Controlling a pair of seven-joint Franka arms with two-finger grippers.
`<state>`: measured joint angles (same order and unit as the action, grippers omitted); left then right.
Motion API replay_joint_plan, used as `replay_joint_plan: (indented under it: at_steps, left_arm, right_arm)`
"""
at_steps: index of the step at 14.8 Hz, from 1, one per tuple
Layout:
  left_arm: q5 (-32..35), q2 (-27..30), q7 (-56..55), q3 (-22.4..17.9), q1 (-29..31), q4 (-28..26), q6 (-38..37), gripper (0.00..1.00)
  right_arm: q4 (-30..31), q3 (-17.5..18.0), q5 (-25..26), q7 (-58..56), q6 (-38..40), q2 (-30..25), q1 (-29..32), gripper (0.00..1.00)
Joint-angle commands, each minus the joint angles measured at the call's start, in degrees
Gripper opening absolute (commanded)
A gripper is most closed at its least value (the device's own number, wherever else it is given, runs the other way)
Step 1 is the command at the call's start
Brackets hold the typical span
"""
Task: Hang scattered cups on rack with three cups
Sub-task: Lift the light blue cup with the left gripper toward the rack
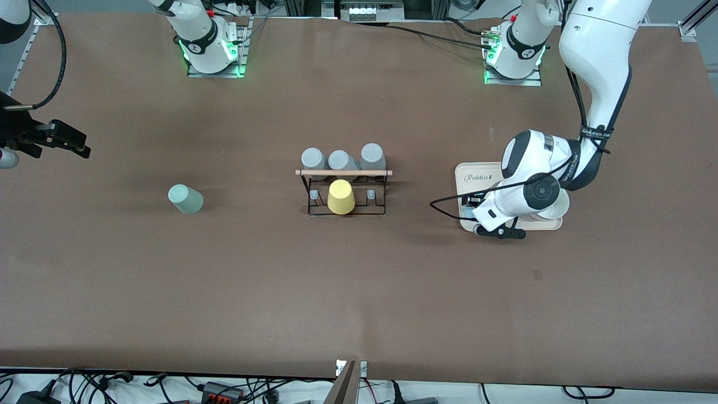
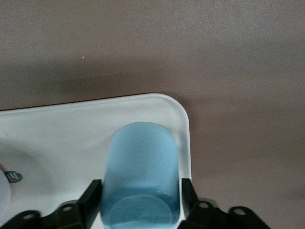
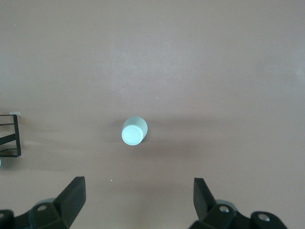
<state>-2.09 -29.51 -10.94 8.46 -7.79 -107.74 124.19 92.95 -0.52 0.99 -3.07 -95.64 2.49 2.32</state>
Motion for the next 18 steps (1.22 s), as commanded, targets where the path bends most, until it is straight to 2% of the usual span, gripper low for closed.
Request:
replay_joint_plan:
  at_steps: [1,3,5,7,9,10,15,18]
  left_arm:
    - [0.2,1.1,-0.7,-0.3,-0.2,-0.4,-0.7,0.35]
    - [0.2,1.7,-0.8,-0.2,-0.2,1.6,-3.1,0.24]
    - [-0.8,1.6,-1.3,-0.1,-0.7,7.6,-9.2,0.18]
    - [-0.9,1.4,-6.7,0.6,-3.5,14.8,-17.5,0.18]
    - [-1.6,0.3,-12.5,0.8,-6.8,21.1,-23.1,0.06]
    - [-4.0,0.2,-13.0,0.9,-8.4,23.3,-24.2,0.04]
    - [-18.0,-0.5,-15.2,0.9,-8.7,27.0,-22.2,0.01]
    - [-19.6,-1.8,-21.1,0.9,-11.3,30.1,-19.1,0.01]
  right_arm:
    - [0.7,0.5,0.2,-0.4,-0.6,-0.6,0.6,1.0]
    - [1.2,0.4,0.2,-0.4,-0.6,-0.6,0.6,1.0]
    - [1.1,0.5,0.2,-0.4,-0.3,0.0,0.8,1.0]
    - [0.5,0.5,0.3,-0.5,-0.3,2.5,0.4,1.0]
    - [0.0,0.7,0.5,-0.6,-0.6,2.5,0.1,1.0]
    - [-0.1,0.8,0.2,-0.6,-0.7,2.8,0.2,1.0]
    - [0.0,1.0,-0.2,-0.4,-0.9,2.8,-0.2,1.0]
    - [0.1,1.0,-0.1,-0.6,-0.3,4.0,-0.1,1.0]
